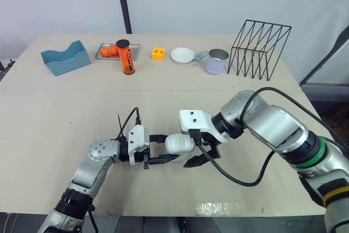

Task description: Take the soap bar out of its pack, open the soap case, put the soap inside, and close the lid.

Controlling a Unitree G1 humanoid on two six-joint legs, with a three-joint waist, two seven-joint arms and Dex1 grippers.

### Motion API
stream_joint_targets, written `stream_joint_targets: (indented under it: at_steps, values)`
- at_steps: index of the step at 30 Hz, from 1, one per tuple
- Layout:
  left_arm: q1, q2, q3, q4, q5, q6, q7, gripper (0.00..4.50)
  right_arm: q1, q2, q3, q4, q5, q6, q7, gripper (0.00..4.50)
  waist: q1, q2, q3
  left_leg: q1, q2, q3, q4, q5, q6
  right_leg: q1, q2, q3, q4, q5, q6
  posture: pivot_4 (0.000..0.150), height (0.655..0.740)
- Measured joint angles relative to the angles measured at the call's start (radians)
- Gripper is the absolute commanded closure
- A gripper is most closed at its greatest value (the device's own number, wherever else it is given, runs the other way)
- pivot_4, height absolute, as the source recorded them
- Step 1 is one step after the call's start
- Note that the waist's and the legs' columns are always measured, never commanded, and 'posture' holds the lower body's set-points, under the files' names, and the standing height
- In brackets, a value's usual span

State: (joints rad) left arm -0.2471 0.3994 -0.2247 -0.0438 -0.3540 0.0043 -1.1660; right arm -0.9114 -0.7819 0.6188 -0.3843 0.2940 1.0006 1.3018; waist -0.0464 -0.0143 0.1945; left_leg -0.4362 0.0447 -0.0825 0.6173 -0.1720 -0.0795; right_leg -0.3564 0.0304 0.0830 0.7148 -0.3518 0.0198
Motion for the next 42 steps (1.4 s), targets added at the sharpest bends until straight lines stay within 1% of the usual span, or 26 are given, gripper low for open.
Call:
stream_joint_targets:
  at_steps: [5, 9, 14, 20, 22, 24, 26, 27, 28, 29, 30, 31, 32, 33, 35, 36, 37, 38, 39, 42]
  values:
    - [0.0, 0.0, 0.0, 0.0, 0.0, 0.0, 0.0, 2.53, 0.004, -0.022, -0.04, 0.001, 0.008, -0.014, -0.001, 0.03, 0.0, 0.0, 0.0, 0.0, 0.0, 0.0, 0.0, 0.0, 0.0, 0.0, 0.0, 0.0, 0.0, 0.0, 0.0, 0.15, 0.74]
    - [0.001, 0.0, -0.001, -0.001, 0.0, 0.0, 0.001, 2.53, 0.036, -0.046, -0.097, 0.023, 0.018, -0.034, -0.003, 0.03, 0.0, 0.0, 0.0, 0.0, 0.0, 0.0, 0.0, 0.0, 0.0, 0.0, 0.0, 0.0, 0.0, 0.0, 0.0, 0.15, 0.74]
    - [0.002, 0.002, -0.002, -0.003, 0.0, 0.0, 0.0, 2.53, 0.097, -0.086, -0.204, 0.046, 0.046, -0.095, -0.007, 0.03, 0.001, 0.0, 0.0, -0.001, 0.0, 0.0, 0.0, 0.0, 0.0, 0.0, 0.0, 0.0, -0.001, 0.0, 0.0, 0.15, 0.74]
    - [0.002, 0.008, -0.002, -0.005, -0.002, 0.0, -0.001, 2.53, 0.2, -0.162, -0.319, 0.044, 0.113, -0.177, 0.052, 0.03, 0.001, 0.0, 0.0, 0.0, 0.0, 0.0, 0.0, 0.0, 0.0, 0.0, 0.0, 0.0, -0.001, 0.0, 0.0, 0.15, 0.74]
    - [0.002, 0.011, -0.002, -0.005, -0.003, 0.0, -0.002, 2.53, 0.218, -0.181, -0.335, 0.044, 0.125, -0.19, 0.07, 0.03, 0.001, 0.0, 0.0, 0.0, 0.0, 0.0, 0.0, 0.0, 0.0, 0.0, 0.0, 0.0, -0.001, 0.0, 0.0, 0.15, 0.74]
    - [0.001, 0.013, -0.001, -0.005, -0.004, 0.0, -0.004, 2.53, 0.258, -0.21, -0.393, 0.05, 0.168, -0.223, 0.115, 0.03, 0.0, 0.0, 0.0, 0.0, 0.0, 0.0, 0.0, 0.0, 0.0, 0.0, 0.0, 0.0, -0.001, 0.0, 0.0, 0.15, 0.74]
    - [0.0, 0.014, -0.002, -0.005, -0.004, 0.0, -0.005, 2.53, 0.262, -0.211, -0.414, 0.063, 0.187, -0.233, 0.127, 0.03, 0.0, 0.0, 0.0, 0.0, 0.0, 0.001, 0.0, 0.0, 0.0, 0.0, 0.0, 0.001, -0.001, 0.0, 0.0, 0.15, 0.74]
    - [0.0, 0.014, -0.002, -0.005, -0.004, 0.001, -0.007, 2.53, 0.27, -0.205, -0.453, 0.095, 0.221, -0.248, 0.148, 0.4, 0.001, 0.0, 0.0, 0.0, 0.0, 0.001, 0.0, 0.0, 0.0, 0.001, 0.0, 0.0, -0.001, 0.0, 0.0, 0.15, 0.74]
    - [0.0, 0.015, -0.001, -0.005, -0.004, 0.001, -0.008, 2.53, 0.271, -0.199, -0.471, 0.111, 0.234, -0.254, 0.155, 0.5, 0.001, 0.0, 0.0, 0.0, 0.0, 0.001, 0.0, 0.0, 0.0, 0.001, 0.0, 0.0, -0.001, 0.0, 0.0, 0.15, 0.74]
    - [-0.001, 0.016, -0.001, -0.005, -0.004, 0.001, -0.011, 2.53, 0.271, -0.185, -0.498, 0.133, 0.252, -0.266, 0.157, 0.78, 0.0, 0.0, 0.0, 0.0, 0.0, 0.001, 0.0, 0.0, 0.0, 0.001, 0.0, 0.001, -0.001, 0.0, 0.0, 0.15, 0.74]
    - [-0.001, 0.017, 0.0, -0.005, -0.004, 0.001, -0.013, 2.53, 0.271, -0.145, -0.538, 0.156, 0.275, -0.289, 0.151, 1.28, -0.001, 0.0, 0.0, 0.0, 0.0, 0.001, 0.0, 0.0, 0.0, 0.001, 0.0, 0.001, -0.001, 0.0, 0.0, 0.15, 0.74]
    - [-0.001, 0.017, 0.0, -0.005, -0.004, 0.001, -0.015, 2.53, 0.271, -0.122, -0.55, 0.161, 0.288, -0.302, 0.143, 1.63, -0.001, 0.0, 0.0, 0.0, 0.0, 0.001, 0.0, 0.0, 0.0, 0.001, 0.001, 0.001, -0.001, 0.0, 0.0, 0.15, 0.74]
    - [-0.001, 0.017, 0.0, -0.005, -0.004, 0.001, -0.017, 2.53, 0.271, -0.103, -0.552, 0.162, 0.295, -0.313, 0.132, 2.13, -0.001, 0.0, 0.0, 0.0, 0.0, 0.001, 0.0, 0.0, 0.0, 0.001, 0.001, 0.0, 0.0, 0.0, 0.0, 0.15, 0.74]
    - [-0.002, 0.017, 0.0, -0.005, -0.004, 0.001, -0.017, 2.53, 0.271, -0.093, -0.555, 0.162, 0.297, -0.317, 0.128, 2.42, -0.001, 0.0, 0.0, 0.0, 0.0, 0.0, 0.0, 0.0, 0.0, 0.001, 0.001, 0.0, -0.001, 0.0, 0.0, 0.15, 0.74]
    - [-0.004, 0.016, -0.001, -0.005, -0.004, 0.001, -0.019, 2.53, 0.285, -0.039, -0.564, 0.143, 0.311, -0.349, 0.095, 3.3, 0.0, 0.0, 0.0, 0.0, 0.0, 0.0, 0.0, 0.0, 0.0, 0.001, 0.0, 0.0, -0.001, 0.0, 0.0, 0.15, 0.74]
    - [-0.004, 0.017, 0.0, -0.004, -0.004, 0.001, -0.019, 2.53, 0.295, -0.025, -0.565, 0.131, 0.312, -0.36, 0.081, 3.55, 0.0, 0.0, 0.0, 0.0, 0.0, 0.0, 0.0, 0.0, 0.0, 0.001, 0.0, 0.0, -0.001, 0.0, 0.0, 0.15, 0.74]
    - [-0.004, 0.017, 0.0, -0.004, -0.004, 0.001, -0.019, 2.53, 0.31, -0.004, -0.565, 0.111, 0.311, -0.376, 0.062, 4.08, 0.001, 0.0, 0.0, 0.0, 0.0, 0.0, 0.0, 0.0, 0.0, 0.001, 0.0, 0.0, -0.001, 0.0, 0.0, 0.15, 0.74]
    - [-0.004, 0.017, 0.0, -0.004, -0.003, 0.0, -0.019, 2.53, 0.321, 0.009, -0.564, 0.093, 0.311, -0.385, 0.05, 4.35, 0.001, 0.0, 0.0, 0.0, 0.0, 0.0, 0.0, 0.0, 0.0, 0.001, 0.0, 0.0, -0.001, 0.0, 0.0, 0.15, 0.74]
    - [-0.004, 0.017, 0.0, -0.003, -0.002, -0.004, -0.019, 2.53, 0.337, 0.026, -0.556, 0.064, 0.31, -0.397, 0.033, 4.44, 0.001, 0.0, 0.0, 0.0, 0.0, 0.0, 0.0, 0.0, 0.0, 0.001, 0.0, 0.0, 0.0, 0.0, 0.0, 0.15, 0.74]
    - [-0.004, 0.018, 0.003, -0.002, 0.0, -0.008, -0.018, 2.53, 0.357, 0.031, -0.536, 0.035, 0.301, -0.416, 0.014, 4.44, 0.001, 0.0, 0.0, 0.0, 0.0, 0.0, 0.0, 0.0, 0.0, 0.001, 0.0, 0.0, 0.0, 0.0, 0.0, 0.15, 0.74]
